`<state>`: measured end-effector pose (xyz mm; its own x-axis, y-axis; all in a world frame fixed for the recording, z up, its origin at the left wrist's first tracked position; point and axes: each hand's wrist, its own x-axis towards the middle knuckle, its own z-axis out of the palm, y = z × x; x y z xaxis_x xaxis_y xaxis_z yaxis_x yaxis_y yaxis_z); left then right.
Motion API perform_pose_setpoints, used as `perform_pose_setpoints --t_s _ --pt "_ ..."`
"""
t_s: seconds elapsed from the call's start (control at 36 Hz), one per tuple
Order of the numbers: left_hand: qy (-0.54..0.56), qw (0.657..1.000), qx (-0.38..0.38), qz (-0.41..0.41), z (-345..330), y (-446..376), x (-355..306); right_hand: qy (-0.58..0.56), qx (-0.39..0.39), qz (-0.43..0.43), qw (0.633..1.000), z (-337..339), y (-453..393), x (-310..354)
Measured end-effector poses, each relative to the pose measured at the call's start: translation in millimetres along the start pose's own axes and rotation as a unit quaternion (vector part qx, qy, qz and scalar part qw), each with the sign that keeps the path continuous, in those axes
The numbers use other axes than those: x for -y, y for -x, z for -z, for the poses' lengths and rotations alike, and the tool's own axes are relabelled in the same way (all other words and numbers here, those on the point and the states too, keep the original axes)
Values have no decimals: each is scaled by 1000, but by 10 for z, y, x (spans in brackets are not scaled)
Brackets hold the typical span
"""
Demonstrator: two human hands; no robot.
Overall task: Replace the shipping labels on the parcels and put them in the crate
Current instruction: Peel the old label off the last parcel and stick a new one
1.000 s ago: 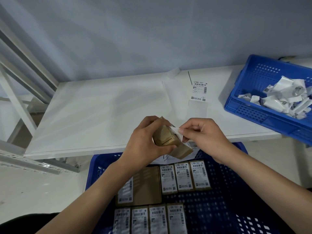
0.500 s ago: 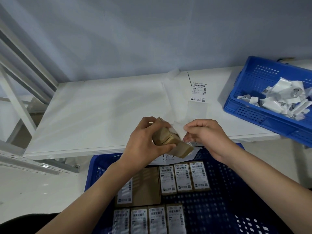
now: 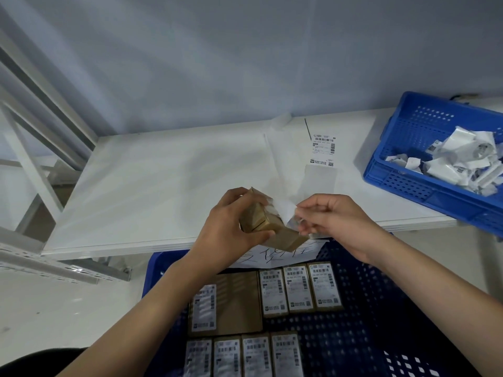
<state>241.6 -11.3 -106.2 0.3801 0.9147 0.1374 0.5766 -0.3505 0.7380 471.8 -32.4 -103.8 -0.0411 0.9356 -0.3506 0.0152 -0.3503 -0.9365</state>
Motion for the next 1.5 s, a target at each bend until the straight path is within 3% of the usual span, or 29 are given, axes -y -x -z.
perform_pose_setpoints --t_s 0.17,0.33,0.56,0.69,0.83,0.92,1.03,1.17,1.36,1.5 --pt "43 999 -2 16 141 -59 35 158 -14 48 986 64 -51 -23" --pt "101 988 113 17 214 -68 -4 322 120 25 939 78 -22 -48" --pt "182 974 128 45 215 -61 -51 322 125 2 938 63 -64 -122" --pt "187 972 132 56 188 -47 -62 260 127 -25 957 56 -72 -161" --pt "233 961 129 68 214 -57 -79 243 179 -16 953 27 -30 -96" --pt "241 960 111 86 221 -65 -109 270 147 -2 952 -6 -9 -63" --pt "227 965 10 134 157 -78 -97 265 48 3 963 -49 -17 -69" --pt "264 937 -36 226 -18 -49 -86 238 -63 24 969 -193 20 -189" --pt "298 914 -68 266 -120 -34 -130 303 -100 75 945 -311 31 -302" --pt "283 915 -73 278 -147 -22 -108 302 -88 71 947 -356 48 -344"
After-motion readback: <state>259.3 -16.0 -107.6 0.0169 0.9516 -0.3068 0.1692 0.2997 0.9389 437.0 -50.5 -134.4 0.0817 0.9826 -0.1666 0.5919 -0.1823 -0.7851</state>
